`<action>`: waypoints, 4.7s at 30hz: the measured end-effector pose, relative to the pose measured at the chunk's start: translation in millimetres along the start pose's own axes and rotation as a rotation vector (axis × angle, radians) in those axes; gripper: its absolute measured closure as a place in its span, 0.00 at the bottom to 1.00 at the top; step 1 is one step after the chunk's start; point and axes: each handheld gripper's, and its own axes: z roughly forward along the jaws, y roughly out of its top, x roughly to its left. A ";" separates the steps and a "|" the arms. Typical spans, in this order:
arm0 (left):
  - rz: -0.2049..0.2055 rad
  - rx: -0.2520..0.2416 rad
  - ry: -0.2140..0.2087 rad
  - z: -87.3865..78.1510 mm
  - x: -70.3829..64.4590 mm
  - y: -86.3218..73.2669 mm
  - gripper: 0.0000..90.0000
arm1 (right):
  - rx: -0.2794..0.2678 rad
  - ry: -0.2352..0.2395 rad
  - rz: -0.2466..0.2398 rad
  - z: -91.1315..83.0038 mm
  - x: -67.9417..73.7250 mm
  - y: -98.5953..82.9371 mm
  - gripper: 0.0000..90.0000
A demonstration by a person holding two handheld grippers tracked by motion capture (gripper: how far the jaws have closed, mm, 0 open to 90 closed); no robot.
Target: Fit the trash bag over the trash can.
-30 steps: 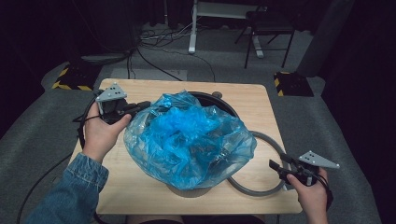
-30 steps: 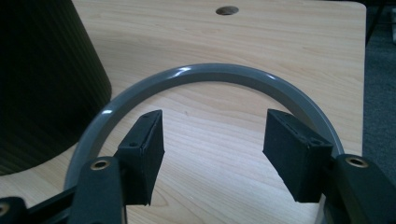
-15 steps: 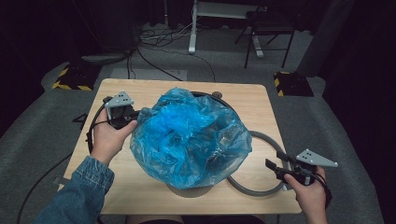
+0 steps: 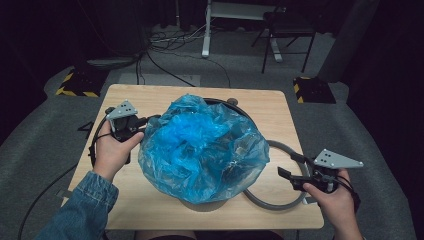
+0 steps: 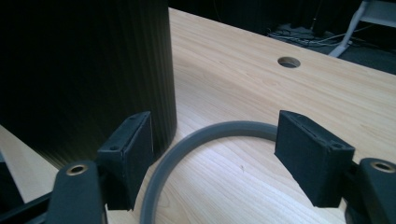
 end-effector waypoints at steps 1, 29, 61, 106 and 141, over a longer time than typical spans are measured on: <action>-0.012 -0.007 0.001 -0.2 0.8 -1.1 0.68 | 0.000 0.000 0.000 0.0 0.0 0.0 0.31; -0.043 -0.028 -0.033 -14.9 -12.1 -4.4 0.55 | -0.056 0.079 -0.130 -21.9 32.9 69.4 0.28; 0.053 0.008 0.004 -25.4 -20.0 -6.1 1.00 | -0.048 0.225 -0.221 -12.0 58.3 93.7 1.00; 0.013 -0.151 -0.038 -28.0 -27.4 41.5 0.50 | 0.050 0.131 -0.202 13.4 39.2 74.6 1.00; 0.025 -0.041 0.004 17.5 -2.2 20.6 0.99 | 0.020 0.122 -0.162 31.3 31.8 70.7 1.00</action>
